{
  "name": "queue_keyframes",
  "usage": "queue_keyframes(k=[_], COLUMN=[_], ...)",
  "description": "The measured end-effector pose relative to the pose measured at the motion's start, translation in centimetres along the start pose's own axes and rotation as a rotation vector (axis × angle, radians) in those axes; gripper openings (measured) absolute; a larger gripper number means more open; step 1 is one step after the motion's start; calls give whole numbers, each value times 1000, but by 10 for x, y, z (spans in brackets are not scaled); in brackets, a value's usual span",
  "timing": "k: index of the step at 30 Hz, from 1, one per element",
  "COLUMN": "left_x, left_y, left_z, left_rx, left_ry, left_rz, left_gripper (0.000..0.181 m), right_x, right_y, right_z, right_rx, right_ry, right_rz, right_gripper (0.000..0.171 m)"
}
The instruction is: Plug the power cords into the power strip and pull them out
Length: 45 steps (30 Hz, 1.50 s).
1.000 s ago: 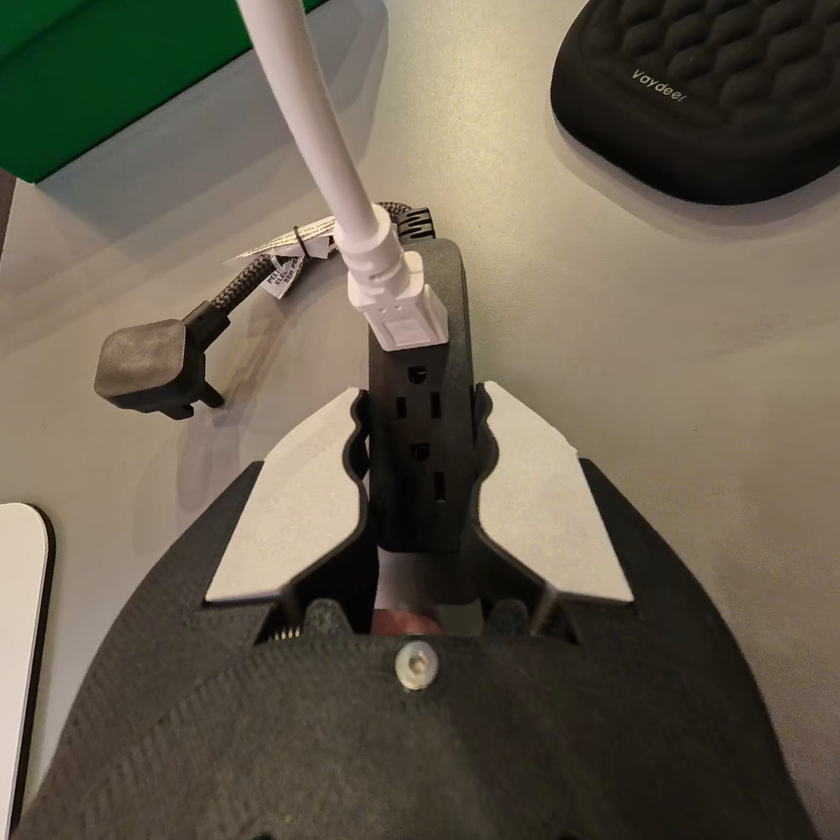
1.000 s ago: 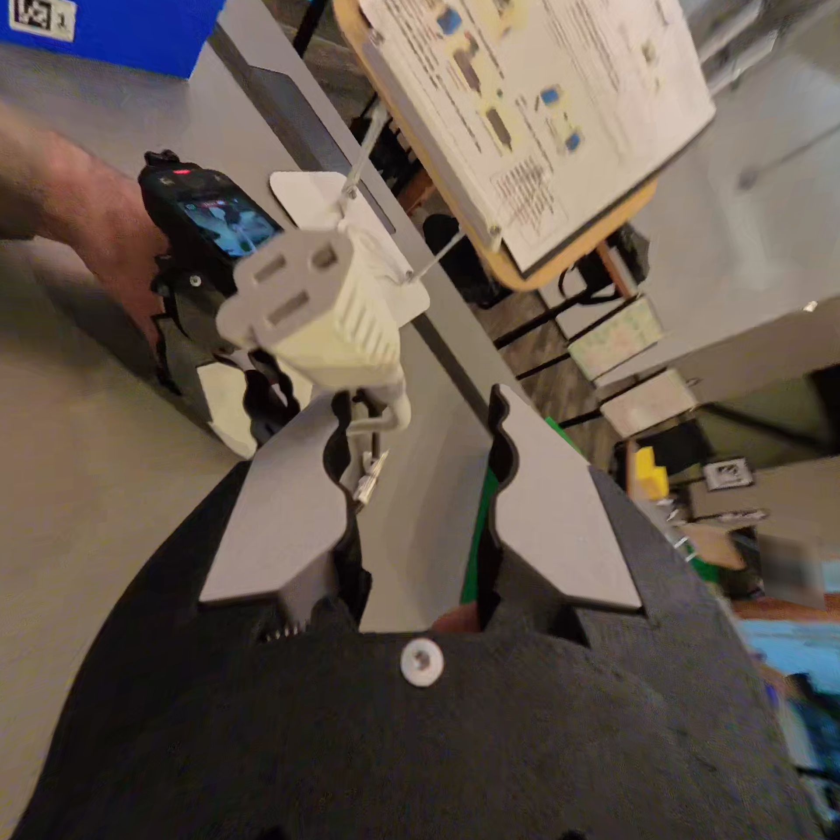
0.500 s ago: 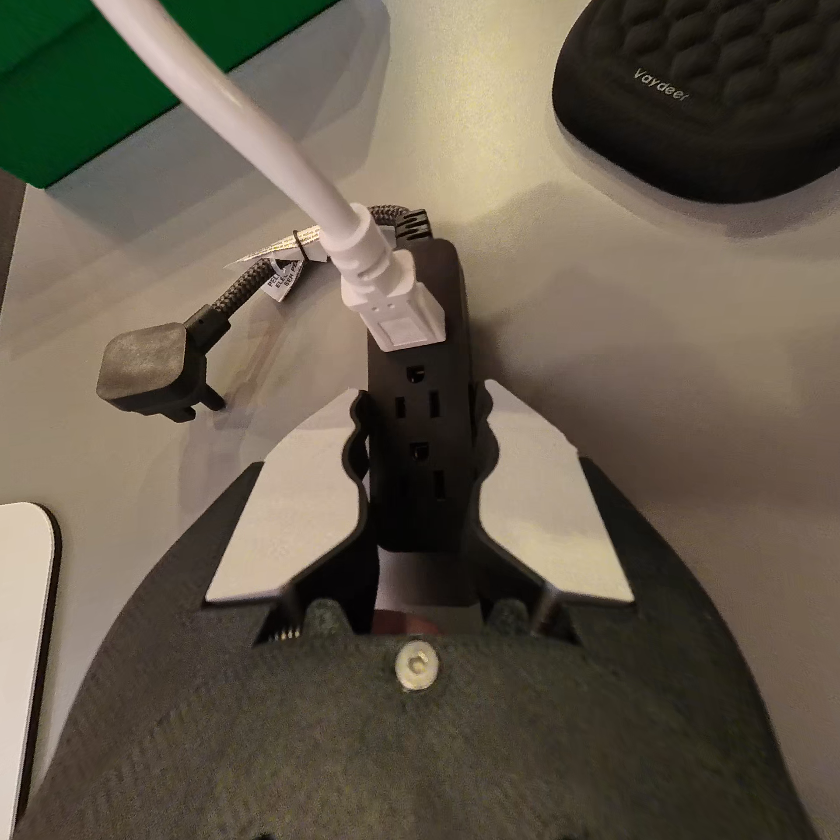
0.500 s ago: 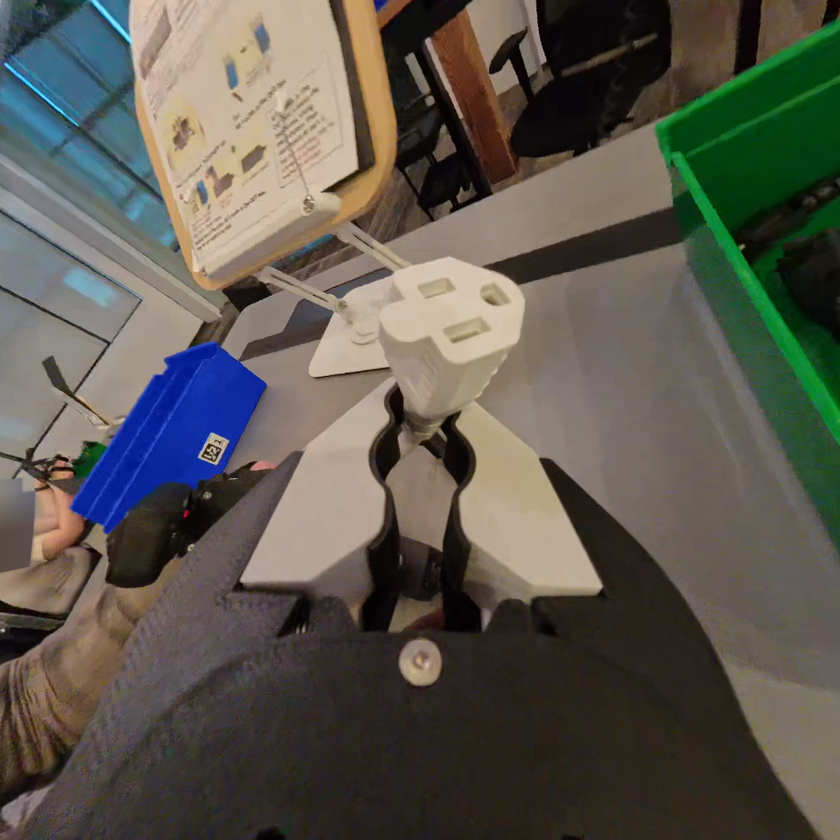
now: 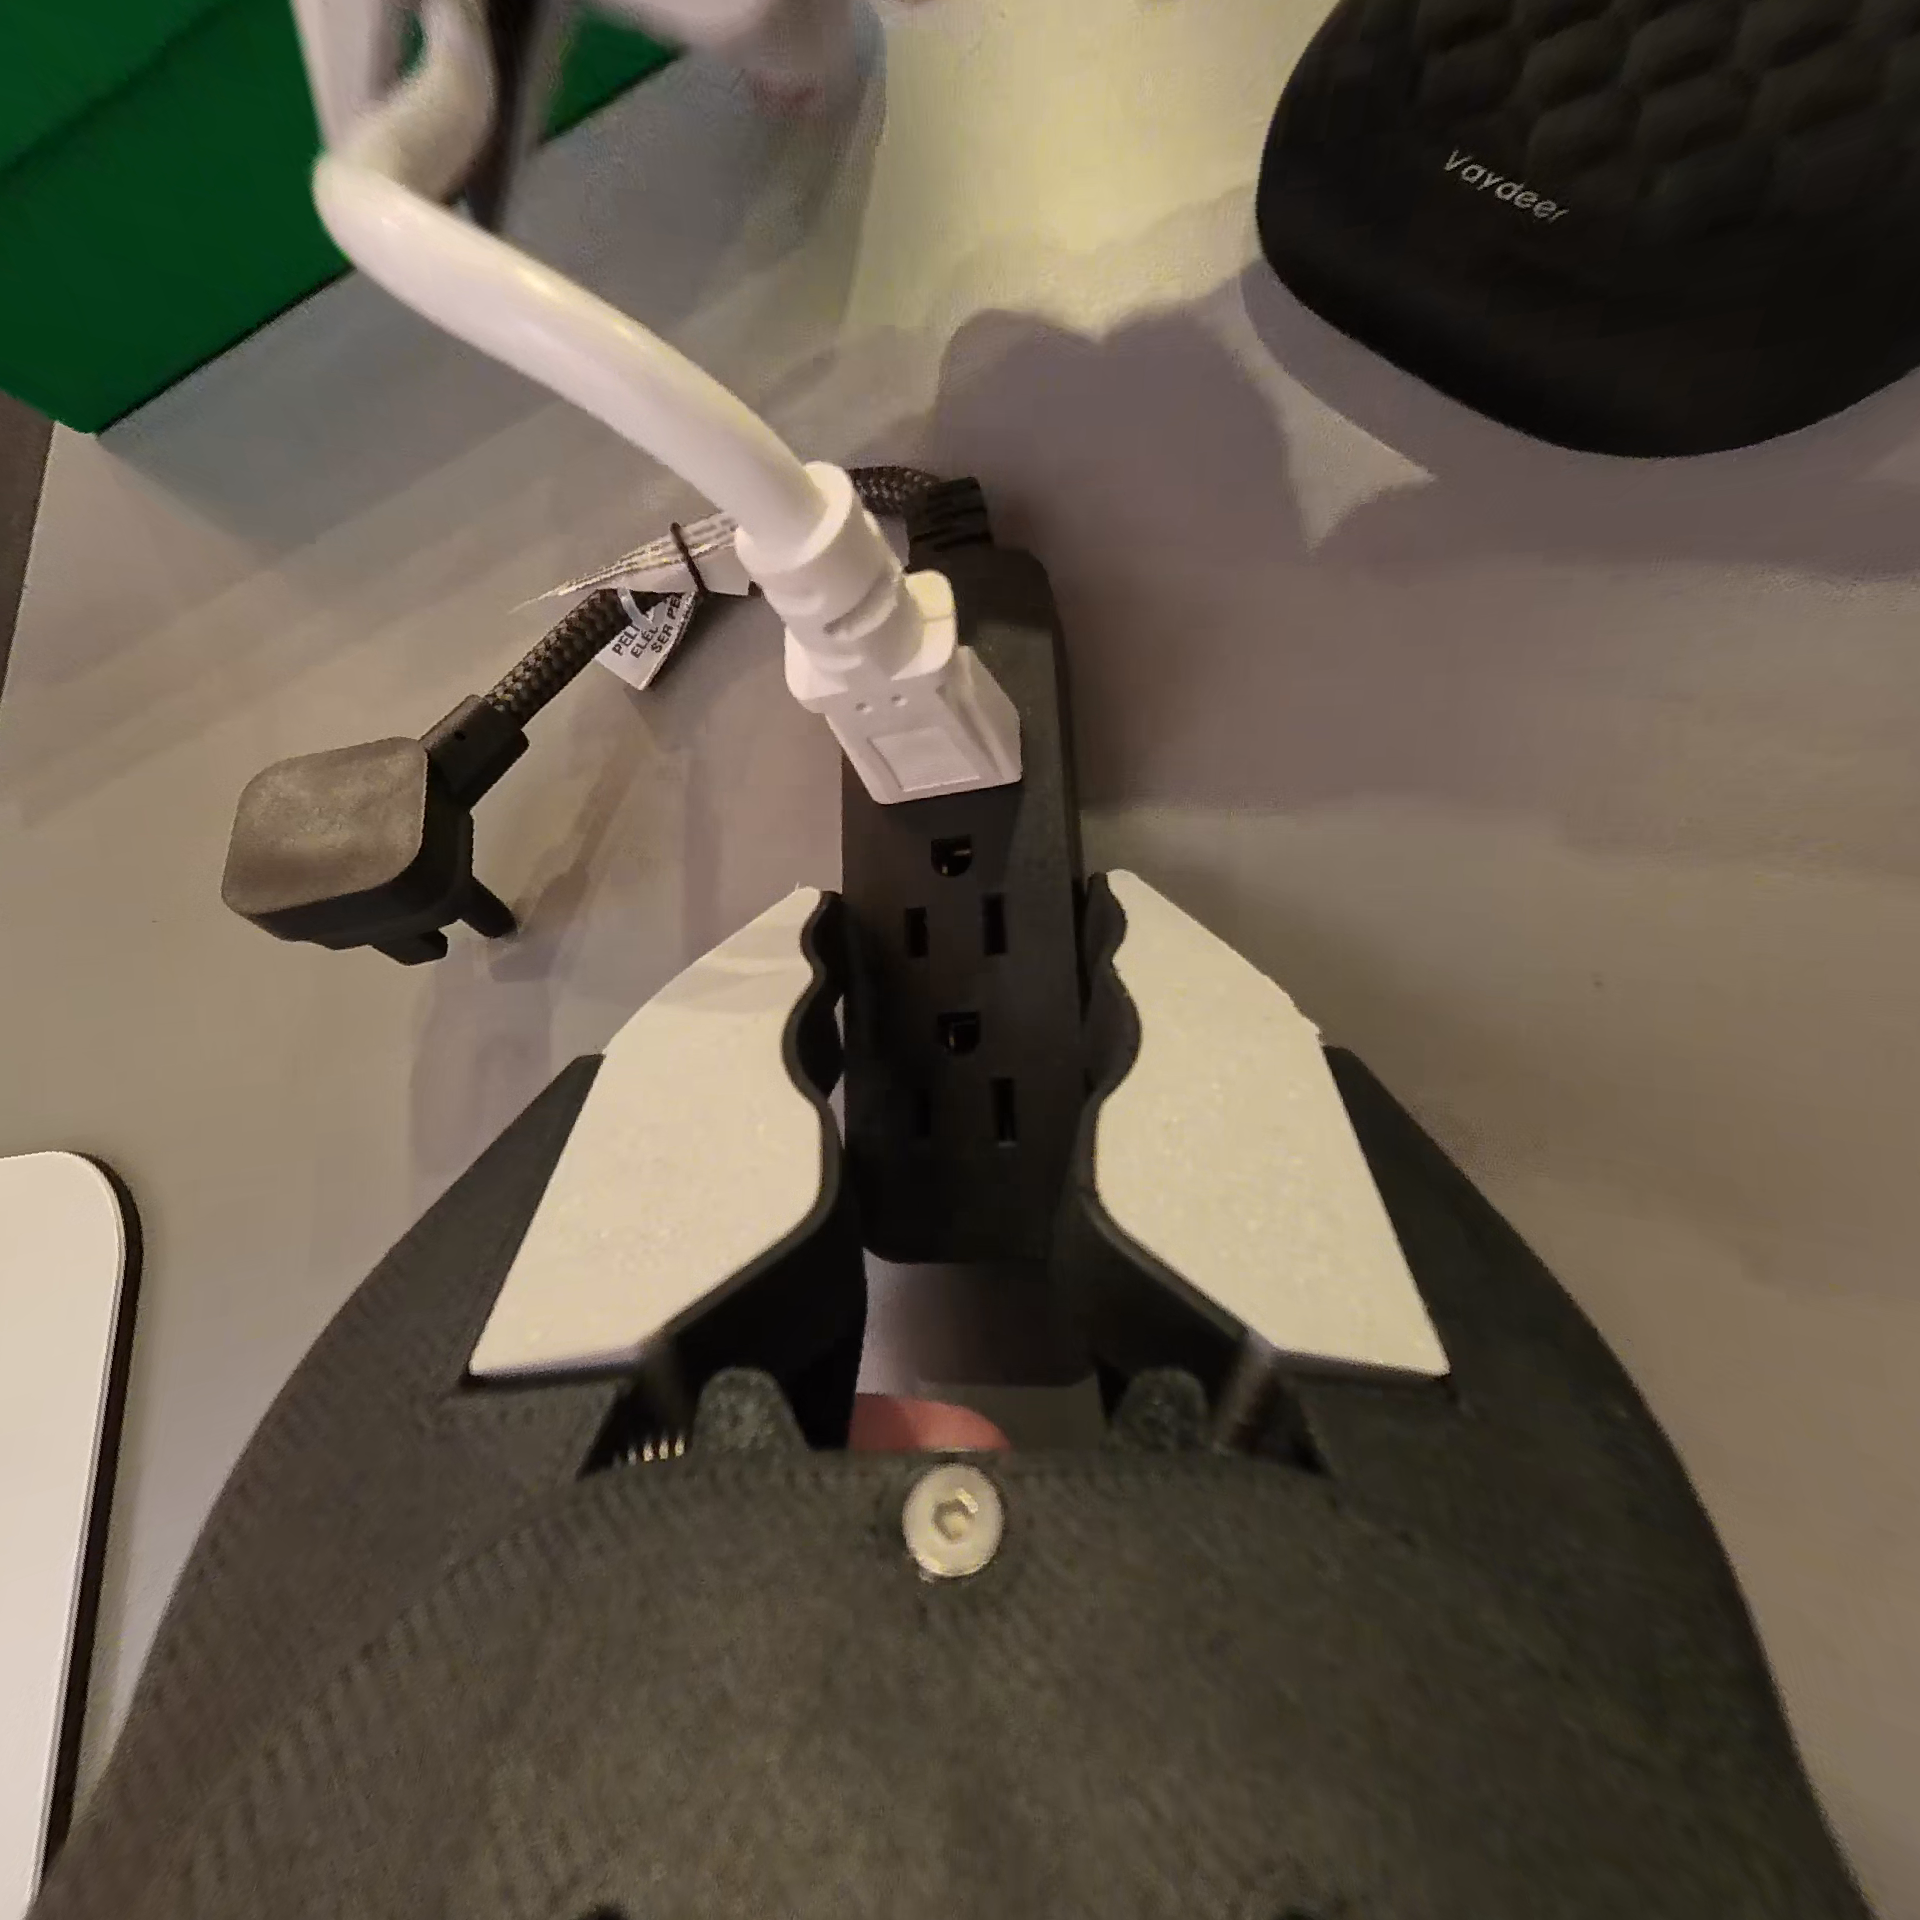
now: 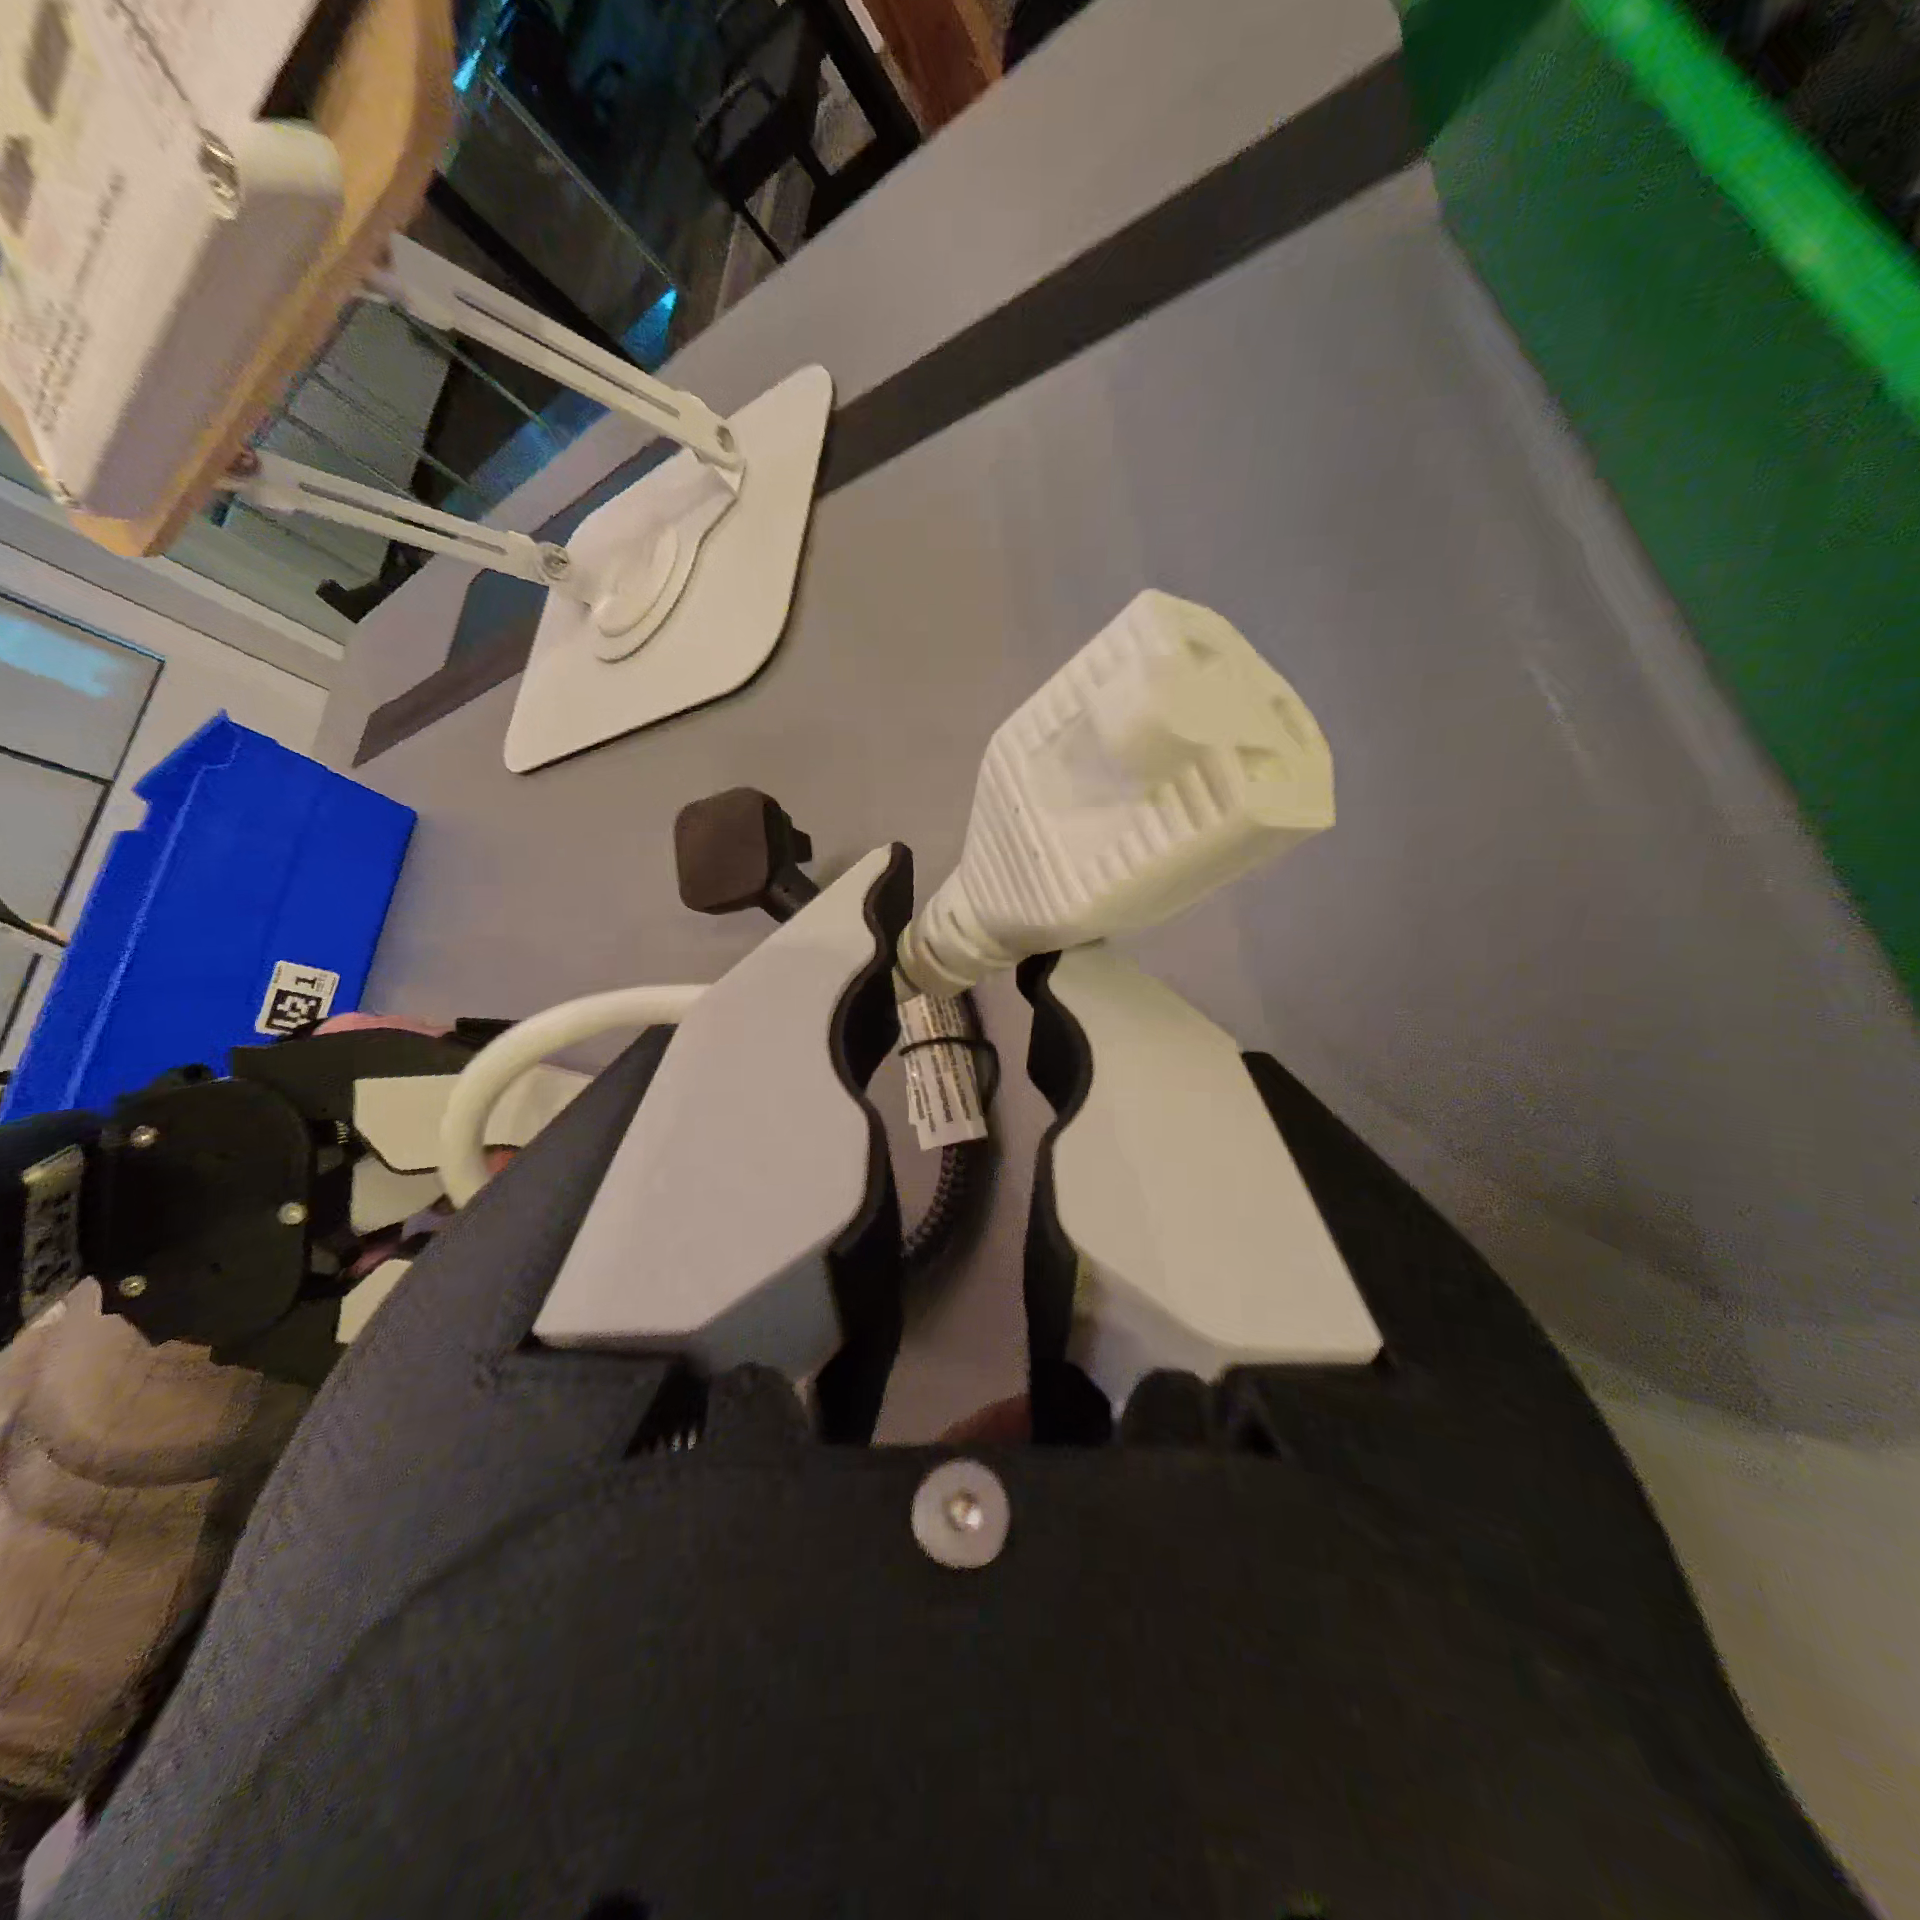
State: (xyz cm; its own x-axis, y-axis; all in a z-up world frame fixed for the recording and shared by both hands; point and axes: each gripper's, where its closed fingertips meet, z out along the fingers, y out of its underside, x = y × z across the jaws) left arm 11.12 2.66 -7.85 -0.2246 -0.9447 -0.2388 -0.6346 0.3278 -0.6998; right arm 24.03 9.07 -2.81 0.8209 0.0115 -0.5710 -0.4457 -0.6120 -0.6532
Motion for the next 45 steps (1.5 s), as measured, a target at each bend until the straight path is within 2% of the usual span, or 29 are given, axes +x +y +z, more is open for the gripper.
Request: queue_keyframes(k=[5,11,13,17,18,19,21,22,24,26,28,31,33,35,37,39,40,45], left_x=[0,-1,-1,-1,-1,-1,-1,-1,-1,-1,-1,-1,-1,-1,-1,-1,-1,-2], left_y=[0,0,0,1,1,0,1,1,1,1,1,1,1,1,1,1,0,1], left_z=[0,0,0,0,0,0,0,0,0,0,0,0,0,0,0,0,0,0], left_rx=[-2,-3,-4,-4,-5,-4,-5,-5,-6,-6,-6,-5,-4,-1,0,1,5,4], left_ry=[2,3,5,5,5,6,7,7,9,7,6,4,3,3,3,4,3,4], left_rz=[-1,0,-1,-3,-2,-3,-2,-2,-2,-1,-1,0,0,0,1,2,5,3], left_gripper=[43,43,43,43,43,43,43,43,43,43,43,43,43,43,43,43,43,43], right_x=[-26,-49,-51,-48,-54,-71,-125,-150,-195,-232,-258,-275,-260,-214,-184,-158,-143,-130], right_y=[-29,-13,-3,15,16,18,26,26,29,21,4,-38,-45,-33,-3,39,48,74], right_z=[-37,-77,-94,-133,-147,-160,-176,-176,-163,-138,-107,-68,-43,-16,-5,-6,-6,-19], right_rx=[11,-27,-34,-68,-69,-65,-105,-109,-148,-116,-52,105,88,-34,-216,-483,-550,-780], right_ry=[28,3,-5,49,73,45,-60,-62,-94,-153,-214,-332,-342,-174,-148,-216,-199,-284], right_rz=[-187,-253,-245,-300,-358,-414,-592,-732,-929,-1007,-943,-662,-618,-730,-901,-994,-1063,-1238], right_gripper=[39,57,55,61,54,43,44,42,54,44,35,27,21,21,25,28,30,39])
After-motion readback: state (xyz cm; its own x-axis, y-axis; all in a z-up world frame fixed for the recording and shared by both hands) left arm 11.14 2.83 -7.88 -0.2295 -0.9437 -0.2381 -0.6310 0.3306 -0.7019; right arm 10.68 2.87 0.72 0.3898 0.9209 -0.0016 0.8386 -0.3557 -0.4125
